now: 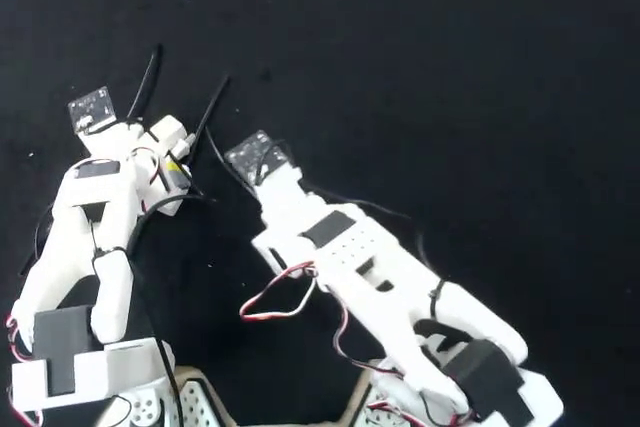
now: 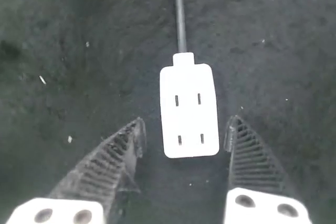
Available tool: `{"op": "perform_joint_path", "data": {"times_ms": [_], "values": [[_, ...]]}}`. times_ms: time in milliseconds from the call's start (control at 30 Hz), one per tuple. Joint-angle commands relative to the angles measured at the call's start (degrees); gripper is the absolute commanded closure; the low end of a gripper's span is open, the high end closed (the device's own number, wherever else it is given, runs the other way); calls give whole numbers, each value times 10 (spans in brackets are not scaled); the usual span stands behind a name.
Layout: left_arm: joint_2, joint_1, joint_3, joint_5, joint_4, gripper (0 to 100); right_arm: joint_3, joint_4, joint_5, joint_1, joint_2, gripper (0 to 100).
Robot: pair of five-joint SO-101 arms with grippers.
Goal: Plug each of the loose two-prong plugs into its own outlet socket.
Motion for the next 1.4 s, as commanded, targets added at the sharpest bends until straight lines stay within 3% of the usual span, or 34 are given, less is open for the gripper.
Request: {"op": "perform_joint_path", "data": {"times_ms": [0, 233, 300, 400, 467, 767, 933, 1100, 1267, 1367], "values": [[-6, -15, 1, 7, -6, 747, -32, -24, 44, -11, 25, 745], [-6, -15, 4, 7, -6, 747, -85, -19, 120, 5, 121, 750], [-6, -15, 10, 7, -8, 747, -106, 4, 132, 20, 133, 807], [-6, -15, 10, 7, -7, 747, -126, 24, 149, 59, 120, 995], [-6, -15, 10, 5, -7, 747, -124, 25, 179, 98, 94, 962], [-6, -15, 6, 4, -7, 747, -78, 104, 530, 214, -14, 988], [-6, -15, 8, 4, -10, 747, -42, 108, 644, 244, -26, 987], [-6, -15, 9, 4, -8, 747, -31, 84, 644, 246, -26, 966], [-6, -15, 9, 4, -7, 747, -36, 84, 515, 247, -30, 756], [-6, -15, 9, 4, -7, 747, -49, 84, 467, 251, -40, 727]]}}
